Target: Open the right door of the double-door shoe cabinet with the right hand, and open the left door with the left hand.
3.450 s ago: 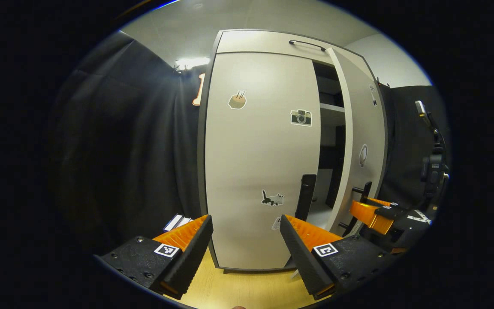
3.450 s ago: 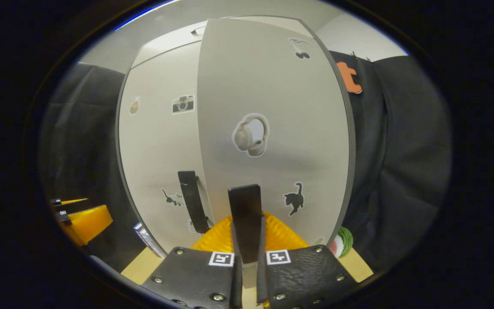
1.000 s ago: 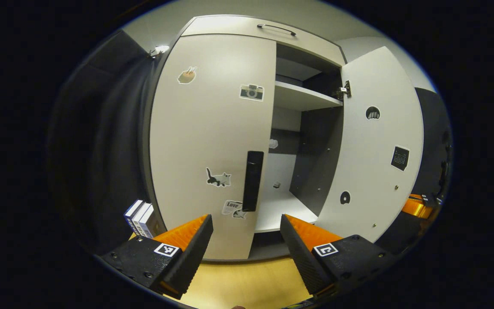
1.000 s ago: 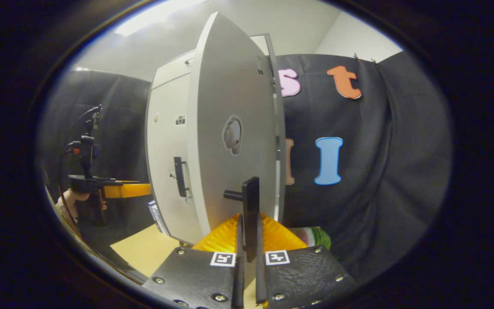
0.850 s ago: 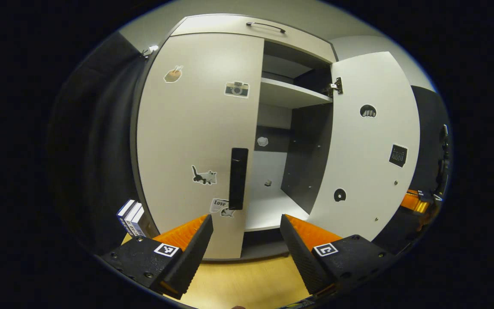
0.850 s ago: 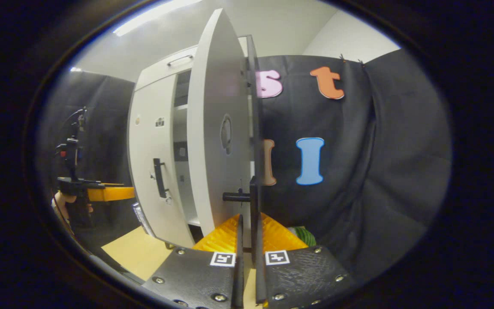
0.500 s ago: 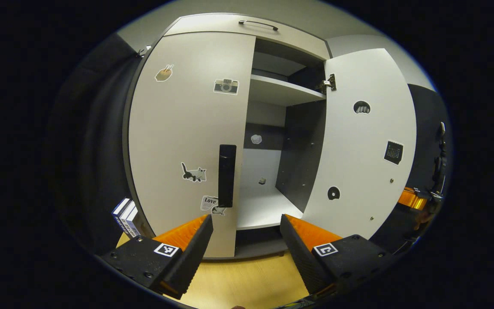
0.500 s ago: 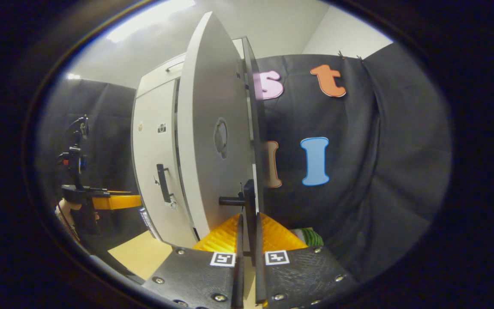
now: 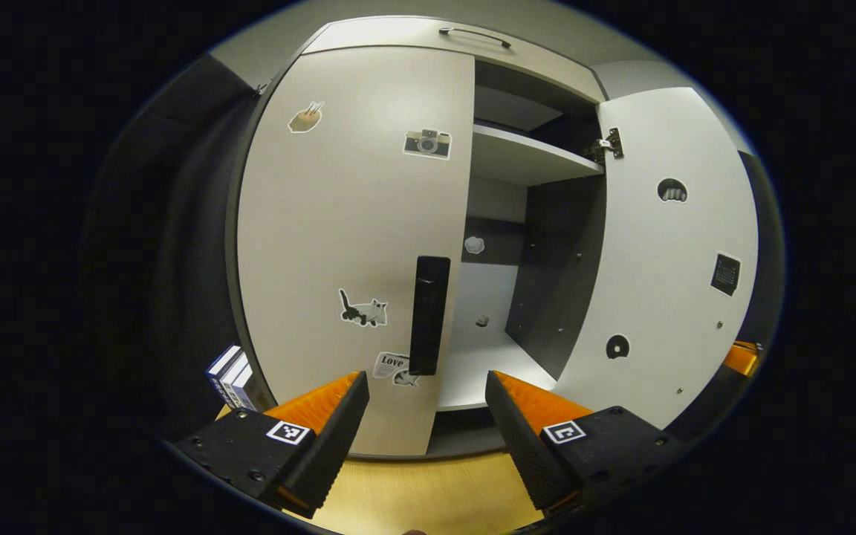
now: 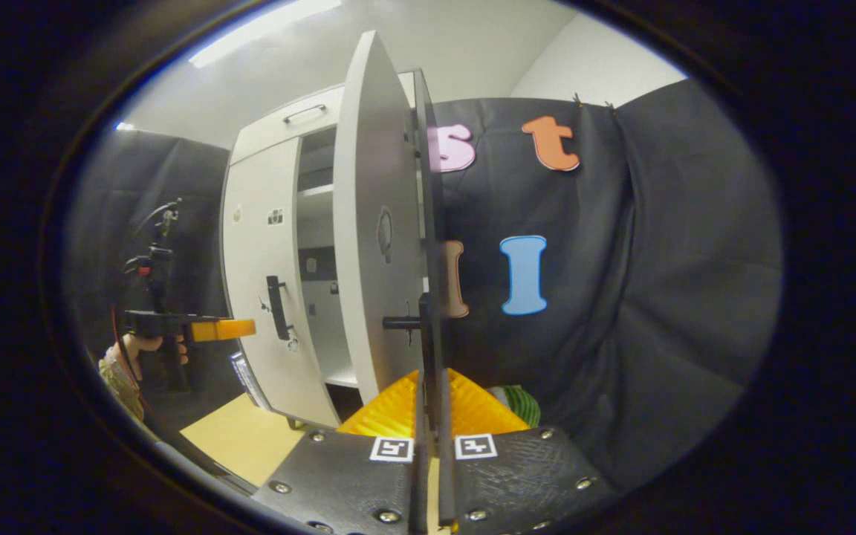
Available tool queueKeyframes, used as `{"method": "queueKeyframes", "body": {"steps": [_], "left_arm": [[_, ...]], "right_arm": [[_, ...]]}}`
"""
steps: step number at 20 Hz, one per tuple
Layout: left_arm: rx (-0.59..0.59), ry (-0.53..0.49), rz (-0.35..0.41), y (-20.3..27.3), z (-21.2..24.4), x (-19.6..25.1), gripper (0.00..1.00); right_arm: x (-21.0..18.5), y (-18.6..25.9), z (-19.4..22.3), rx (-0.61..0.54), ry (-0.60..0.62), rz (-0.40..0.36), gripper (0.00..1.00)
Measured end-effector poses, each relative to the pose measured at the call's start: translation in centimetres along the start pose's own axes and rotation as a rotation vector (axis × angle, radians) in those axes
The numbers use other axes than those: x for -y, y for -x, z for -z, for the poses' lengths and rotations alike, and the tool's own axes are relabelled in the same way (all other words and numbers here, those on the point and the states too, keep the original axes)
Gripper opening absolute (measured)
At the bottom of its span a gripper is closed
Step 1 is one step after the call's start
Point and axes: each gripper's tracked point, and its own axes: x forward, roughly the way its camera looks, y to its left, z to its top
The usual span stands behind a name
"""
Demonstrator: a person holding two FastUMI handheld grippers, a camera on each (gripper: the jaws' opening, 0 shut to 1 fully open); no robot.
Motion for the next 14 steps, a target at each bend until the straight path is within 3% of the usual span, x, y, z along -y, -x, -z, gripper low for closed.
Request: {"method": "queueKeyframes", "body": {"steps": [6, 10, 12, 14], "left_arm": [[0.013, -0.018, -0.013, -5.2, -0.6, 0.1, 0.98], [0.033, -0.035, -0.062, -8.1, -0.9, -0.5, 0.98], [0.034, -0.040, -0.075, -9.0, -0.8, -0.8, 0.96], [0.048, -0.054, -0.107, -9.7, -1.0, -1.5, 0.84]], "right_arm": [[2.6, 5.5, 0.6, -0.003, -0.018, 0.147, 0.06], [5.2, 8.5, 2.3, -0.032, -0.047, 0.266, 0.06], [6.2, 9.8, 3.1, -0.046, -0.073, 0.314, 0.06], [6.8, 10.5, 3.8, -0.061, -0.096, 0.349, 0.06]]}}
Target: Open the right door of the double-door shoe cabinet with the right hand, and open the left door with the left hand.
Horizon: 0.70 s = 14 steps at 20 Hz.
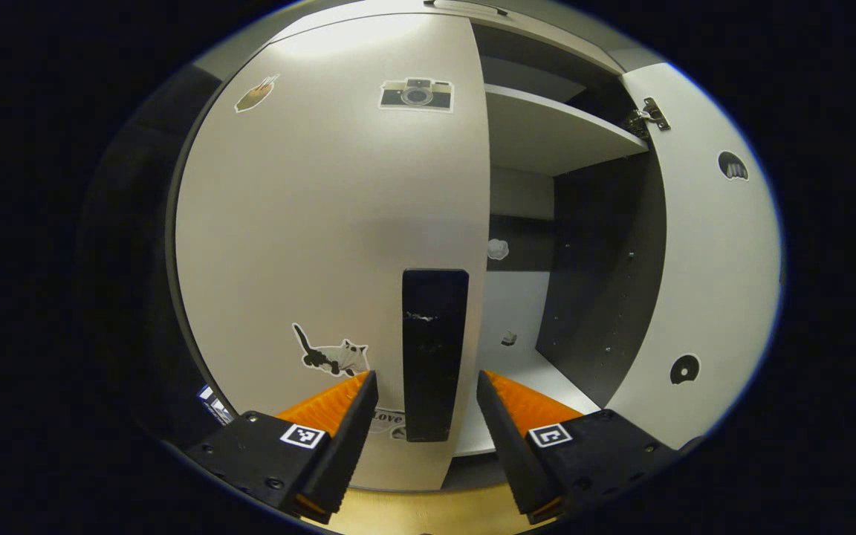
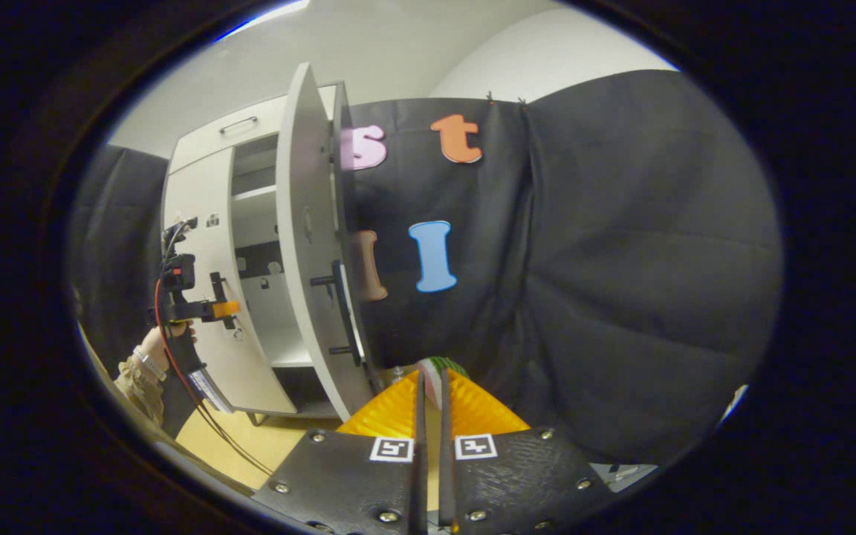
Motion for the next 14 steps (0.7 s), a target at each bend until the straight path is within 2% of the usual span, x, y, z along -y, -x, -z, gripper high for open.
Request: {"method": "queueKeyframes", "body": {"steps": [1, 2, 6, 7, 8, 9, 10, 11, 14], "left_arm": [[0.004, -0.005, -0.015, -0.1, 0.0, -0.2, 0.77], [0.005, -0.003, -0.032, 0.0, 0.0, -0.5, 0.77], [0.017, -0.014, -0.059, -0.4, 0.1, -0.6, 0.65], [0.012, -0.019, -0.055, -0.3, 0.1, -0.4, 0.65], [0.020, -0.019, -0.051, -0.4, 0.0, -0.1, 0.64], [0.024, -0.020, -0.035, -0.5, 0.1, 0.5, 0.53], [0.033, -0.033, -0.044, -0.1, 0.0, 0.5, 0.47], [0.026, -0.037, -0.040, -0.4, 0.2, 0.3, 0.34], [0.025, -0.016, -0.014, -0.3, 0.1, 0.4, 0.31]], "right_arm": [[0.4, 0.2, 0.3, -0.007, -0.006, 0.015, 0.06], [0.7, 0.2, 0.6, -0.014, -0.009, 0.030, 0.06], [0.4, -0.1, 1.2, -0.031, 0.004, 0.048, 0.06], [0.2, -0.3, 1.2, -0.034, 0.011, 0.044, 0.11], [-0.1, -0.6, 1.2, -0.039, 0.022, 0.041, 0.06], [-0.3, -0.7, 1.3, -0.043, 0.036, 0.041, 0.06], [-0.4, -1.0, 1.6, -0.050, 0.053, 0.041, 0.06], [-0.6, -1.0, 1.9, -0.060, 0.070, 0.037, 0.06], [-0.9, -1.2, 3.1, -0.096, 0.119, 0.030, 0.06]]}}
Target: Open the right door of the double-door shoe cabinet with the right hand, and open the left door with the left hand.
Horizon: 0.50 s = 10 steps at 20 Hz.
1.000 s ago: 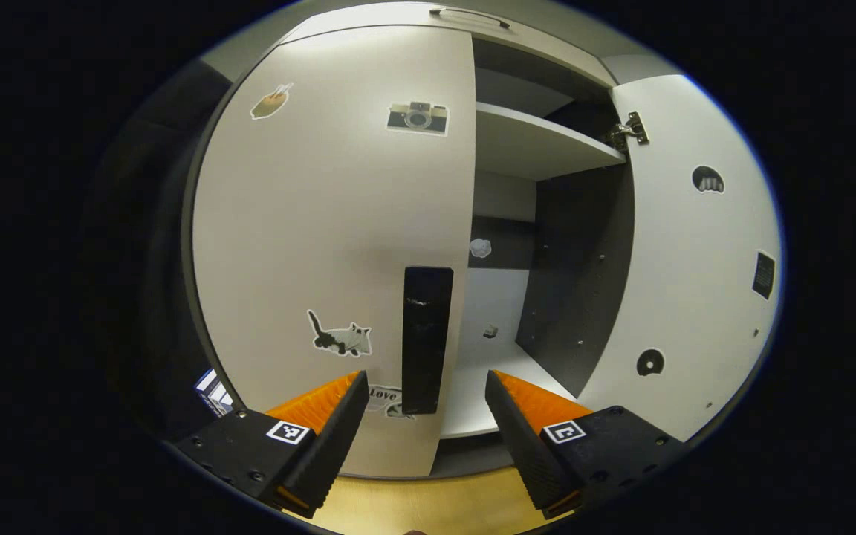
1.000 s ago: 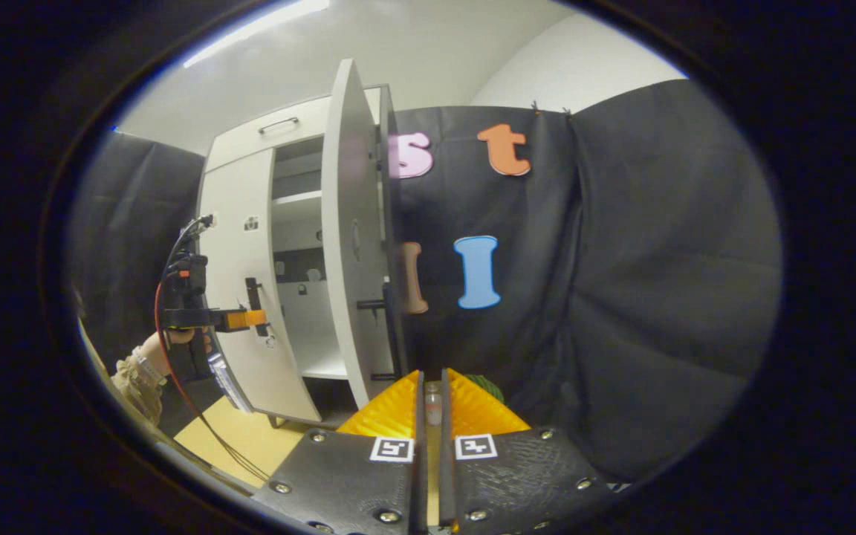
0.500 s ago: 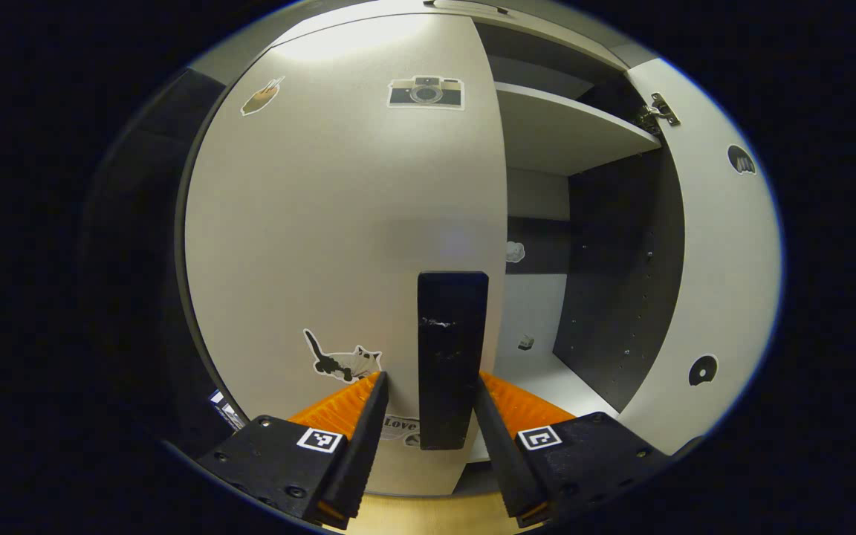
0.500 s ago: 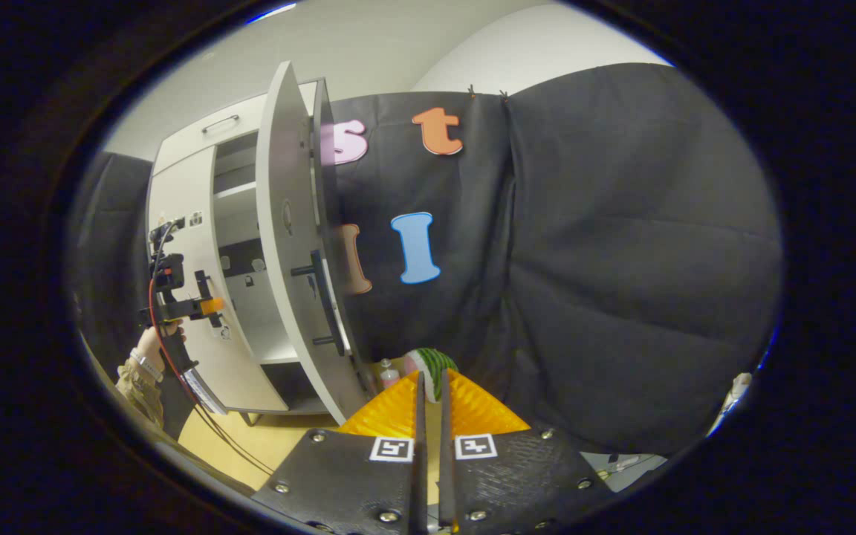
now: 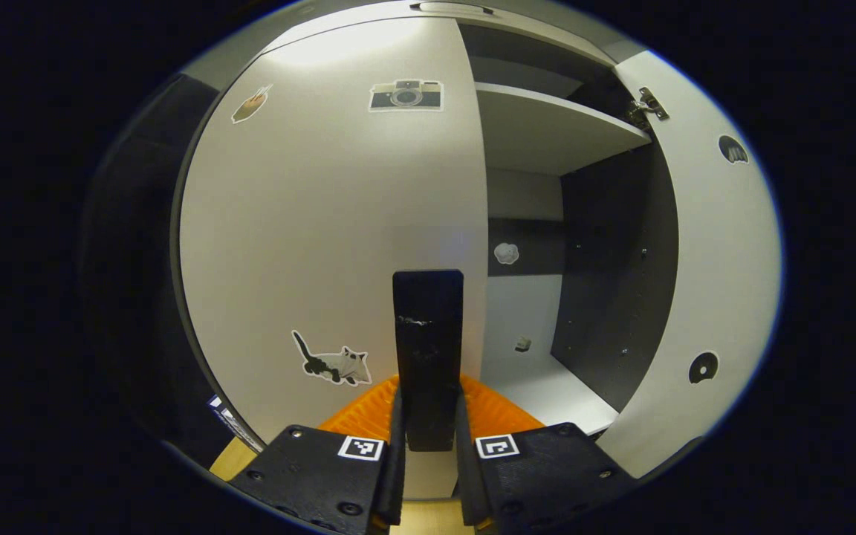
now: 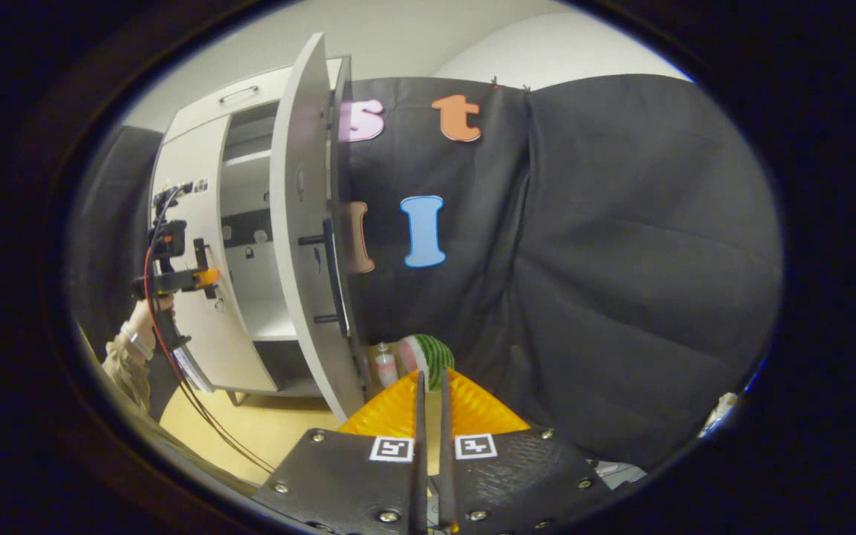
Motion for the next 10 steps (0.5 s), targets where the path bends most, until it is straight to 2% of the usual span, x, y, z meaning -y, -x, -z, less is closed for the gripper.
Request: {"method": "queueKeyframes", "body": {"steps": [5, 10], "left_arm": [[-0.008, 0.011, 0.019, 0.3, 0.1, 0.0, 0.23], [-0.015, 0.021, 0.046, 1.6, 0.3, -0.1, 0.21]], "right_arm": [[-1.2, -0.6, 1.0, -0.034, 0.045, -0.033, 0.06], [-2.5, -1.8, 0.9, -0.046, 0.063, -0.072, 0.06]]}}
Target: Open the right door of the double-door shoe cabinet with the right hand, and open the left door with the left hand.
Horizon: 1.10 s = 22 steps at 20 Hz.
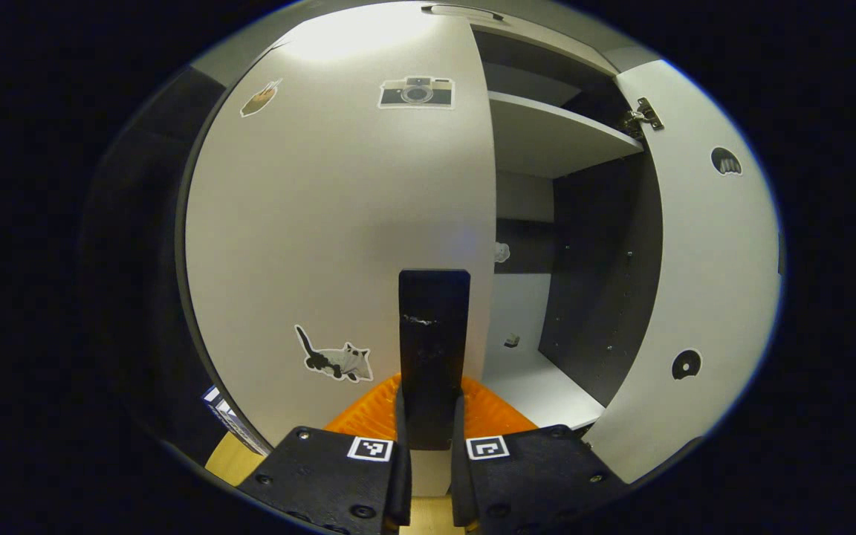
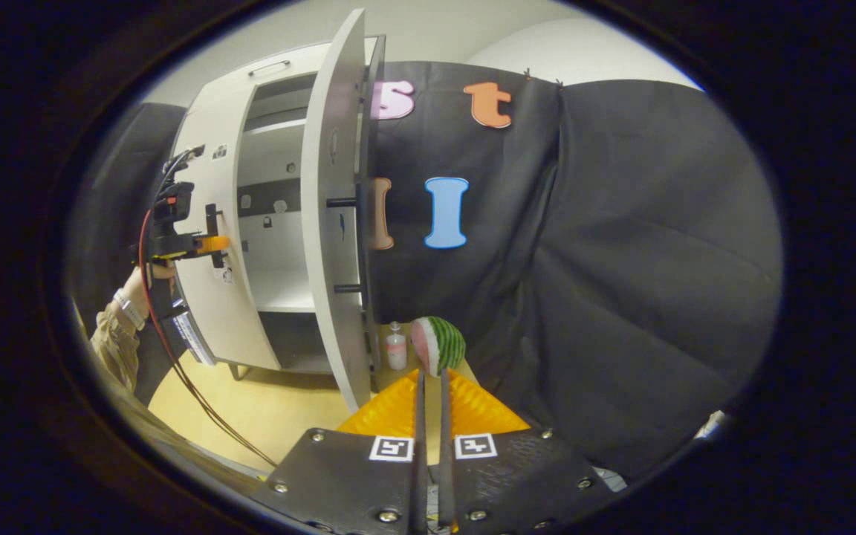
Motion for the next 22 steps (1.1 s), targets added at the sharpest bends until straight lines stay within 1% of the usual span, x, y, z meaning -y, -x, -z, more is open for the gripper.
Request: {"method": "queueKeyframes", "body": {"steps": [4, 6, 9, 14, 20, 22], "left_arm": [[0.005, 0.006, 0.023, 0.5, 0.1, -0.3, 0.22], [-0.002, 0.004, 0.030, 0.5, 0.1, -0.5, 0.21], [-0.009, 0.021, 0.044, 0.9, 0.2, -0.7, 0.22], [-0.019, 0.027, 0.040, 0.9, 0.2, -1.1, 0.22], [-0.024, 0.038, 0.034, 1.3, 0.2, -1.4, 0.22], [-0.027, 0.046, 0.037, 1.4, 0.3, -1.6, 0.22]], "right_arm": [[-1.5, -0.7, 0.0, -0.015, -0.003, -0.043, 0.06], [-2.3, -0.4, -0.1, -0.007, 0.003, -0.064, 0.06], [-3.3, -0.5, 0.2, -0.003, 0.002, -0.098, 0.06], [-4.5, -1.0, 0.8, -0.017, -0.013, -0.135, 0.06], [-4.7, -1.7, 1.3, -0.027, -0.060, -0.143, 0.06], [-4.2, -2.1, 1.2, -0.022, -0.082, -0.129, 0.06]]}}
